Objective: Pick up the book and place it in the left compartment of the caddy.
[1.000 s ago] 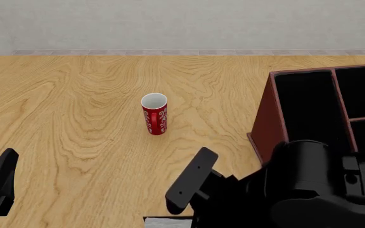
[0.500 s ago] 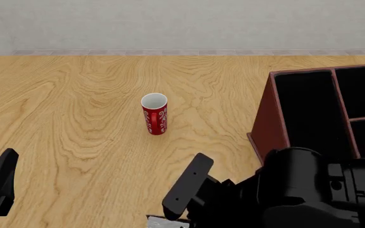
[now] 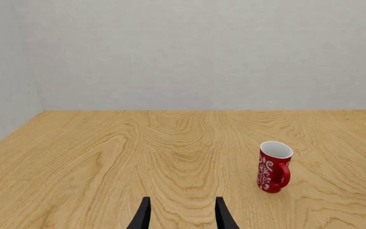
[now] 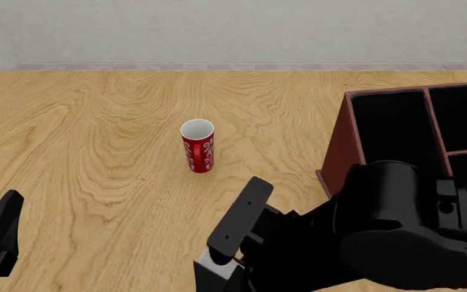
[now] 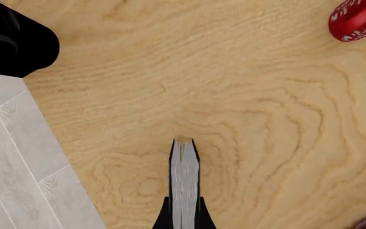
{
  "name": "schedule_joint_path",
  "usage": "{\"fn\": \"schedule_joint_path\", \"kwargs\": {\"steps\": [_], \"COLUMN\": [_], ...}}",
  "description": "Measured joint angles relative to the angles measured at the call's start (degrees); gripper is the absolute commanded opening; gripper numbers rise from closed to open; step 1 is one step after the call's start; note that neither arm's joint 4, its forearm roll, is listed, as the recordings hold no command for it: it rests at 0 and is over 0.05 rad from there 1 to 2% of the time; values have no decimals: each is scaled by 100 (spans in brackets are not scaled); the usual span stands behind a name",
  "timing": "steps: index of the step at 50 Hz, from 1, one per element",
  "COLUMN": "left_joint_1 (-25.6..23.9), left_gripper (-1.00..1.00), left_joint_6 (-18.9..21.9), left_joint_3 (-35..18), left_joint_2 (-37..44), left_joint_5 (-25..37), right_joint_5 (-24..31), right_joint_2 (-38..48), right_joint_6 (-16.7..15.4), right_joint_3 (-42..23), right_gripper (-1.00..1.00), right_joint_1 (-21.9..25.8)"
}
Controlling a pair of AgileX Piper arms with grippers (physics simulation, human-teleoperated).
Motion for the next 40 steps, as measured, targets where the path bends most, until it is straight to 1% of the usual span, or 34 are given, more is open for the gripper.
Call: {"fn": "schedule_joint_path", "kwargs": {"steps": [11,14,23,25,31,35,40], "left_joint_1": [0,0,0,0,0,0,0], "left_gripper": [100,100,100,100,100,100,100], "left_joint_6": [0,0,0,0,0,0,0], "left_joint_3": [0,0,0,0,0,0,0], "left_joint_2": [0,0,0,0,0,0,0], "left_joint_5": [0,0,0,0,0,0,0], "right_joint_5": [334,428,689,743,923,1083,1287], "right_joint_2": [-196,-281,-604,-692,-959,-1134,-1331], "right_joint_6": [-210,-278,-498,-587,-717,-780,-764], "right_joint_3": [-334,-421,-598,-624,-724,-795,-900], "right_gripper": [-100,-100,-100,-100,-100,-100,-100], "right_joint_1": [-247,-377,-889,-1051,-1476,-1732,-1973]}}
